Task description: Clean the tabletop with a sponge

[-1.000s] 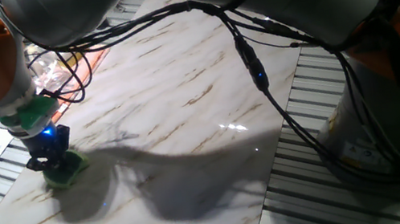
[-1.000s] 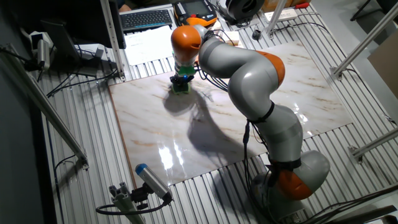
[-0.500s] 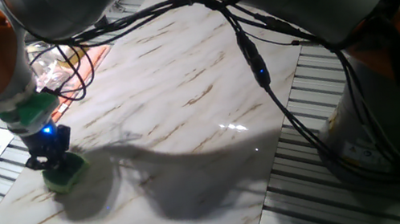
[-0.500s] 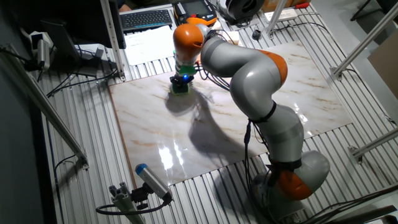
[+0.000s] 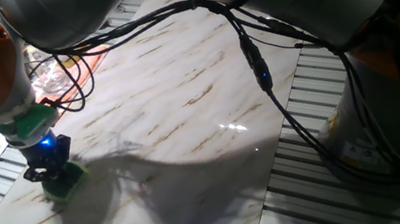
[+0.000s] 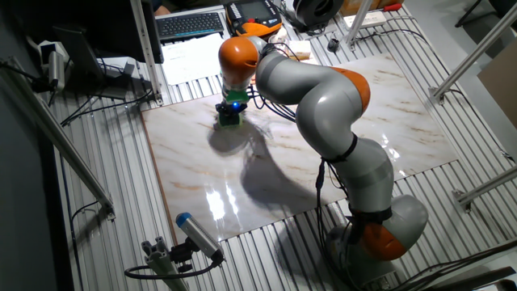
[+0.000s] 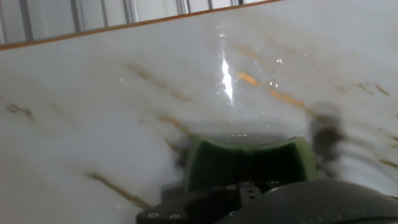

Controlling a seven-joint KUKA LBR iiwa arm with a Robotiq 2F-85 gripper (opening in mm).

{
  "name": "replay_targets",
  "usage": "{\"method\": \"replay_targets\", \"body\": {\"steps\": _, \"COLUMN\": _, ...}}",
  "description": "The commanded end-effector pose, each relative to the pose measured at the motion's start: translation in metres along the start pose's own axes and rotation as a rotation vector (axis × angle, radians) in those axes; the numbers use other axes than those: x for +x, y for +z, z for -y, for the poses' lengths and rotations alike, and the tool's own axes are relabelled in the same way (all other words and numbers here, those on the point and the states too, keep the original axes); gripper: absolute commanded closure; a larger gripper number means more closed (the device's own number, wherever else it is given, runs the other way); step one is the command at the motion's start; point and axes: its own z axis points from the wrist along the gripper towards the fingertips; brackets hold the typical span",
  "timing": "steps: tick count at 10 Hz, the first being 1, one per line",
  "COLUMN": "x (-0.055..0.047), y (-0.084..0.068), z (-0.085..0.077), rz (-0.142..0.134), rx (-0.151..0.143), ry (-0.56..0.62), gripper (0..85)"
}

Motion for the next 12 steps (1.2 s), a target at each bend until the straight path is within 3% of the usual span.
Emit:
{"method": "replay_targets", "body": {"steps": 1, "x": 0.004, "y": 0.001, "z": -0.003, "rz": 0.000, "rx": -0.003, "ry": 0.005, "gripper": 85.0}}
{"method": "replay_targets", "body": {"steps": 4, "x": 0.015, "y": 0.006, "z": -0.012, "rz": 0.003, "rx": -0.001, "ry": 0.011, "gripper": 85.0}}
{"method": "replay_targets", "body": {"steps": 9, "x": 0.033, "y": -0.011, "z": -0.012, "rz": -0.024, "rx": -0.003, "ry": 0.005, "gripper": 85.0}}
{"method": "replay_targets", "body": {"steps": 12, "x": 0.043, "y": -0.007, "z": -0.015, "rz": -0.019, "rx": 0.000, "ry": 0.004, "gripper": 85.0}}
